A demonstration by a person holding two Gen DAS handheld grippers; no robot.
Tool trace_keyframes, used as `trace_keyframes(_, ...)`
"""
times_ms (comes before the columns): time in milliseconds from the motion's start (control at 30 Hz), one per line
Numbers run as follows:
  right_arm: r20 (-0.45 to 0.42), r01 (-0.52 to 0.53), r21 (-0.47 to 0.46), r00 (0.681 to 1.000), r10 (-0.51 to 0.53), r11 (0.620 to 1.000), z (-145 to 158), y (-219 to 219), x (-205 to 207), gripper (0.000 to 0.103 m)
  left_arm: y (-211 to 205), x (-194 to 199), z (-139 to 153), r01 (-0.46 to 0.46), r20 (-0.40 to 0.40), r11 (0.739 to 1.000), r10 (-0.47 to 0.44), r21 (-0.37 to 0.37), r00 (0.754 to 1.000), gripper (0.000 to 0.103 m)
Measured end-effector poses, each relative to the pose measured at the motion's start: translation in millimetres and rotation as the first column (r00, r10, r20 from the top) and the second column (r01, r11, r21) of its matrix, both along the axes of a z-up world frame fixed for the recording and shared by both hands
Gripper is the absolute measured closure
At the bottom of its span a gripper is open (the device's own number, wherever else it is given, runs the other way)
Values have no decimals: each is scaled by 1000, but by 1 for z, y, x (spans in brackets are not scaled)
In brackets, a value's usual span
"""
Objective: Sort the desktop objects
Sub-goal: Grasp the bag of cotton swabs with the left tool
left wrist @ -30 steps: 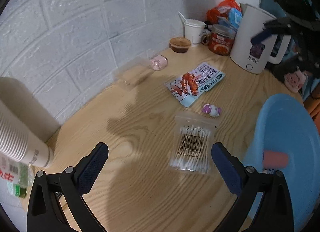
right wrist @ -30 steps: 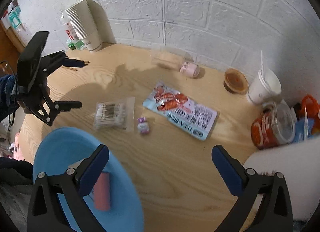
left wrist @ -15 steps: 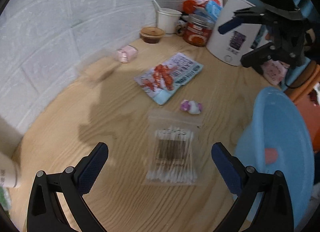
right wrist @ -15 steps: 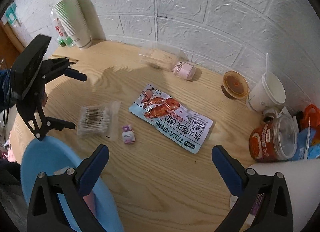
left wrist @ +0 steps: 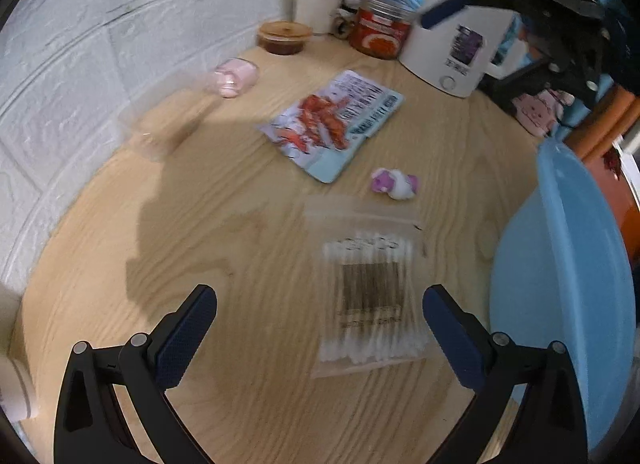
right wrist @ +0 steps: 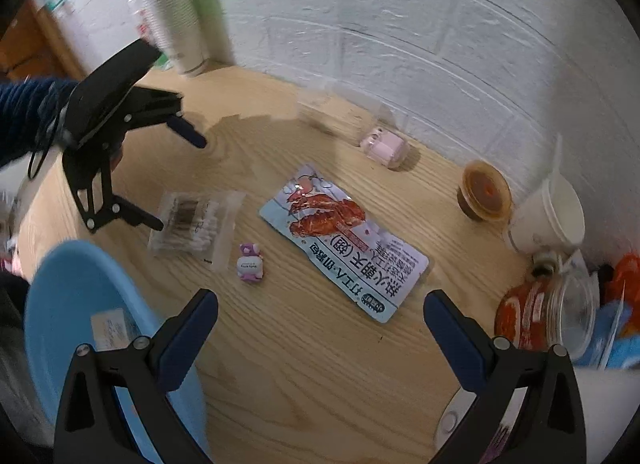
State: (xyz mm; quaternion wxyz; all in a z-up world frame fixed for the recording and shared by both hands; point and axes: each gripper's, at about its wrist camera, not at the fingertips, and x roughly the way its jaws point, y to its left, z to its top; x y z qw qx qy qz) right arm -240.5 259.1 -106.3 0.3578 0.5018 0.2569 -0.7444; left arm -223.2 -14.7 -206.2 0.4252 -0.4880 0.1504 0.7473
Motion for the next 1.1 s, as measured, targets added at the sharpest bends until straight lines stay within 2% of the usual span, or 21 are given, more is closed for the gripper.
trace_keyframes(133,-8,-98,3,995,98,995,-10,-5,2,0,11,7,-11,52,17,999,-52,0,998,0)
trace_keyframes(267,5,-103,-6,995,103,995,-22,-8,-4,0,21,13,-14,73,-41,997,-73,-4,996,0)
trace_keyframes(367,11,-83,-15,996,84,996,-28,-9,-7,0,26,17,-16,71,-104,997,-75,-40,992,1)
trace_keyframes(400,12,-79,-20,997,79,997,-30,-10,-7,0,27,19,-17,77,-129,996,-83,-51,988,6)
trace_keyframes(467,17,-80,-22,997,80,997,-31,-9,-6,0,26,26,-15,100,-188,994,-107,-46,976,26)
trace_keyframes(500,21,-83,-20,996,83,996,-32,-9,-6,0,24,27,-13,103,-191,994,-108,-35,976,45)
trace_keyframes(533,23,-87,-20,996,87,996,-32,-8,-5,0,24,26,-11,99,-195,995,-103,-31,975,53)
trace_keyframes(567,23,-92,-19,995,92,996,-33,-7,-5,0,23,26,-11,95,-191,995,-99,-31,977,54)
trace_keyframes(633,22,-100,-19,995,101,995,-33,-8,-4,0,22,26,-10,95,-204,995,-99,-27,974,65)
trace_keyframes(733,22,-109,-21,994,109,994,-34,-10,-4,0,21,29,-9,105,-229,994,-109,-27,967,74)
trace_keyframes(933,24,-151,-34,988,152,988,-36,-24,-2,0,11,35,0,83,-257,997,-81,-5,963,75)
trace_keyframes(1100,74,-215,-36,973,217,976,-46,-44,-3,10,0,37,5,27,-268,1000,-24,5,963,75)
